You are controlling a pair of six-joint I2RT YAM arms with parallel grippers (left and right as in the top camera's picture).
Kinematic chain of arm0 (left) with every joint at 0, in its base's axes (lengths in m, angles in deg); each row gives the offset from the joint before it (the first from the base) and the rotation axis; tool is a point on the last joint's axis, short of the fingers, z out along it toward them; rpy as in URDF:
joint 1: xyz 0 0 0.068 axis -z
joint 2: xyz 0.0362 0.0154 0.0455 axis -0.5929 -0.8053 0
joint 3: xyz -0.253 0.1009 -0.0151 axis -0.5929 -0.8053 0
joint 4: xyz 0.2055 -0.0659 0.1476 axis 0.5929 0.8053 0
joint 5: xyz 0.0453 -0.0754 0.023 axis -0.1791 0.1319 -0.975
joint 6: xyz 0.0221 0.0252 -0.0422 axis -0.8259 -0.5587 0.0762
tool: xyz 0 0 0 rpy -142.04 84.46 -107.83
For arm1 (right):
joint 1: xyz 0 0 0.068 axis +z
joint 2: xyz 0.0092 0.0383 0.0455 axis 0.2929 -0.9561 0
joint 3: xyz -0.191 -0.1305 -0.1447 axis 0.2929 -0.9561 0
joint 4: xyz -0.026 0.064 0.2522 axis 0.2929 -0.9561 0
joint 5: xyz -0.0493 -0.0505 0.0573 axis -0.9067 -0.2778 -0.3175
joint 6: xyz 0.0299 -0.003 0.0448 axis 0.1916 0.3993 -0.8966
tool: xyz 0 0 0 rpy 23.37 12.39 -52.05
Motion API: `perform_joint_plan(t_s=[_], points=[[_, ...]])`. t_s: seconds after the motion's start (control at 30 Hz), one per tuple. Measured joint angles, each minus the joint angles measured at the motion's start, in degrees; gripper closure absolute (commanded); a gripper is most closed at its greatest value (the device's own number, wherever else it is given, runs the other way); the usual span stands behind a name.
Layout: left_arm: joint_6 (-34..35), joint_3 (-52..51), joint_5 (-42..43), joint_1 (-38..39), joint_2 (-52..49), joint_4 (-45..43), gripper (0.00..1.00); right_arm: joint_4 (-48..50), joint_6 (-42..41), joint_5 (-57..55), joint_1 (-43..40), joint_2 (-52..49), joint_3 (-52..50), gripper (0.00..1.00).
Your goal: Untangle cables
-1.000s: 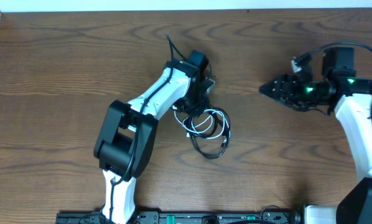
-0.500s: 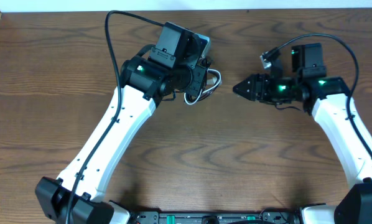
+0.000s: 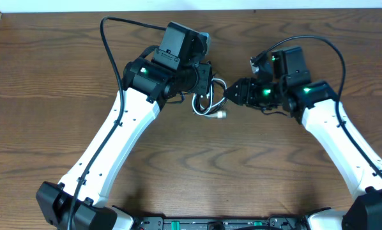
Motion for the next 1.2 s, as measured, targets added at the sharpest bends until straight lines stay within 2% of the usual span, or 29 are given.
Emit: perform_joint_plan(t_s=[0.3, 0.63, 0.9, 1.0, 1.2], points=[[4.39, 0.00, 6.75, 0.02, 0.00, -1.73, 0.93, 3.48, -8.39, -8.48, 5.44, -4.24, 0.00, 0.44], [7.06, -0.11, 9.46, -0.17, 0.00, -2.03, 0.93, 2.54, -12.50, -12.20, 4.76, -14.93, 0.02, 0.47], [7.19, -1.11, 10.19, -4.83, 1.33, -2.89, 0.92, -4.22, -11.39, -15.02, 0.83, -17.29, 0.48, 0.60], [7.19, -1.11, 10.12, -8.57, 4.57, -3.19, 0.93, -5.60, -9.68, -16.72, -1.77, -18.16, 0.44, 0.71], [6.64, -0.90, 10.14, -13.92, 8.39, -0.85, 0.92, -7.74, -3.82, -17.29, -4.20, -18.32, 0.42, 0.85]])
